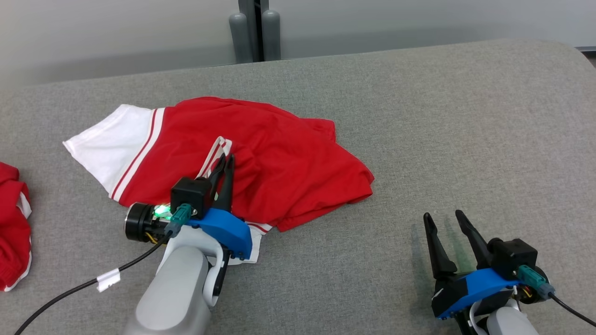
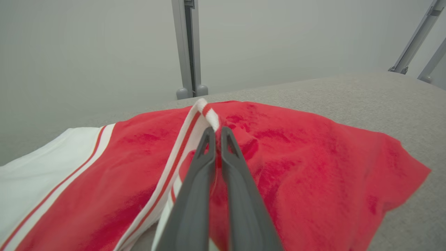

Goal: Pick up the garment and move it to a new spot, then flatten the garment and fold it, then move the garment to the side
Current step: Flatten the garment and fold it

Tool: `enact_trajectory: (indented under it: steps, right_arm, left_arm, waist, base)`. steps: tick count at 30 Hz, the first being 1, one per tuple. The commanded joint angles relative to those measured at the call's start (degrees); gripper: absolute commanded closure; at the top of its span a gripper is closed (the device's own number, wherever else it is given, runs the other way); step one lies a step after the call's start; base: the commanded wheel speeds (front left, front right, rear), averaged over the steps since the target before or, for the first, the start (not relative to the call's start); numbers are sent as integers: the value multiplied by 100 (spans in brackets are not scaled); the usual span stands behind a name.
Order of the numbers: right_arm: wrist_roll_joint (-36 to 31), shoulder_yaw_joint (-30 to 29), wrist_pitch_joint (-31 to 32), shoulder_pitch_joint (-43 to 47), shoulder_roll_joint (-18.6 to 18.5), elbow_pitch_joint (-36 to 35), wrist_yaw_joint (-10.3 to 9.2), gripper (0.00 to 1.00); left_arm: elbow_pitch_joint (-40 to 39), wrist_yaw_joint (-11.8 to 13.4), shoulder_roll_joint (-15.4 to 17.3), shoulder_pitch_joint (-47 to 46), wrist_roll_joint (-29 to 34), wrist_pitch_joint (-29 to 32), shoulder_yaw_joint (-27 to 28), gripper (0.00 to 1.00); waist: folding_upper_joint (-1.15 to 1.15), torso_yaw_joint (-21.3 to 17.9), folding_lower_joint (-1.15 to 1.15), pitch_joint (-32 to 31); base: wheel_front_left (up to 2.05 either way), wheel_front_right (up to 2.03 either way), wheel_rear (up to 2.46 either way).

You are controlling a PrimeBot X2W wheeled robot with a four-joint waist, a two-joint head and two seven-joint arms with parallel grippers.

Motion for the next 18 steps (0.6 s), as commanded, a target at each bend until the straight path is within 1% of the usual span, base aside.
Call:
enact_trajectory:
  steps: [1, 5, 6, 7, 8, 11, 13, 16, 18]
  right_arm:
    - [-30, -33, -20, -75, -10, -33, 0, 0]
    - [-44, -72, -20, -48, -7, -27, 0, 0]
    - [-35, -54, -20, -62, -7, -10, 0, 0]
    - [-19, -50, -20, -82, -10, -2, 0, 0]
    - [4, -28, -20, -99, -9, 3, 0, 0]
    - [7, -12, -20, -101, -10, 15, 0, 0]
    - [4, -27, -20, -75, -11, 37, 0, 0]
    - [0, -46, -20, -32, -10, 52, 0, 0]
    - [6, -45, -20, -21, -12, 61, 0, 0]
  left_arm:
    - [149, -42, -11, -163, -44, -85, -42, 100]
    - [490, -371, -52, -322, -171, -203, -476, 100]
    - [535, -401, -53, -322, -260, -217, -591, 96]
    - [542, -417, -55, -314, -345, -242, -711, 42]
    - [564, -406, -56, -277, -463, -259, -818, 0]
    - [520, -298, -61, -190, -724, -285, -1090, 0]
    - [431, -213, -59, -117, -894, -301, -1143, 0]
    - [59, -6, -58, 70, -1039, -298, -940, 0]
    - [-229, 117, -58, 261, -976, -300, -693, 0]
  waist:
    - [-1, 7, -1, 32]
    - [-1, 106, -1, 65]
    - [-1, 133, -1, 65]
    - [-1, 168, -1, 56]
    - [-1, 198, -1, 46]
    - [-1, 345, -1, -6]
    - [-1, 446, -1, -50]
    - [-1, 605, -1, -84]
    - [-1, 668, -1, -98]
  base:
    - [0, 0, 0]
    - [0, 0, 0]
    - [0, 0, 0]
    - [0, 0, 0]
    - [0, 0, 0]
    - [0, 0, 0]
    - [0, 0, 0]
    - [0, 0, 0]
    - [0, 0, 0]
